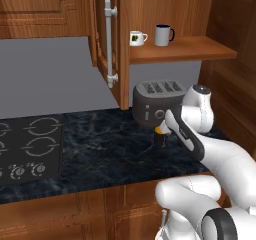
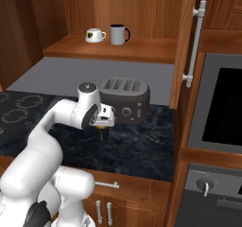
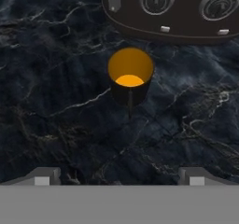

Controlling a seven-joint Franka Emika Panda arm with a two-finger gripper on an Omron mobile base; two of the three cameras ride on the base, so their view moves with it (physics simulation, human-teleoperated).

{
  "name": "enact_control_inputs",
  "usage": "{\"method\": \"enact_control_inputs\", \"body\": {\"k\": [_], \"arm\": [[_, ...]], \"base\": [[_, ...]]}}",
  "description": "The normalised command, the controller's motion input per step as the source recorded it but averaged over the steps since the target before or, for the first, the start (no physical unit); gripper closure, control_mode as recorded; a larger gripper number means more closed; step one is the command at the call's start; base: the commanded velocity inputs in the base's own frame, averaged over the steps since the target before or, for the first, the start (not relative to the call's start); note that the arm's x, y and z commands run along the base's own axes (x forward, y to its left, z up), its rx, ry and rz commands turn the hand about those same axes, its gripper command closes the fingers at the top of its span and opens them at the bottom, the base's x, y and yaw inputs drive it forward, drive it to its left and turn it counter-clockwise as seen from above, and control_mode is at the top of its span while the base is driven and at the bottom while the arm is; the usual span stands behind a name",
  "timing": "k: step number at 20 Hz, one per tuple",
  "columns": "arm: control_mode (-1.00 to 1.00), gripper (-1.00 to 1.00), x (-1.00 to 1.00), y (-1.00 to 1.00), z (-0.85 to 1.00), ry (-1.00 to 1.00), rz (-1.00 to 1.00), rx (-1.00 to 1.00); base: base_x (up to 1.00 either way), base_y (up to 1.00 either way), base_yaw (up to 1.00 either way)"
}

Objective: Pick the mug on the counter and place it in the cabinet with the handle facing the right, like the mugs already inside.

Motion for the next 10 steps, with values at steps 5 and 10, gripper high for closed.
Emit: {"method": "enact_control_inputs", "body": {"k": [5, 10], "arm": [[-1.0, -1.0, 0.0, -0.07, -0.11, 0.0, 0.0, 0.0], [-1.0, -1.0, 0.03, -0.01, -0.16, 0.0, 0.0, 0.0]], "base": [[0.0, 0.0, 0.0], [0.0, 0.0, 0.0]]}}
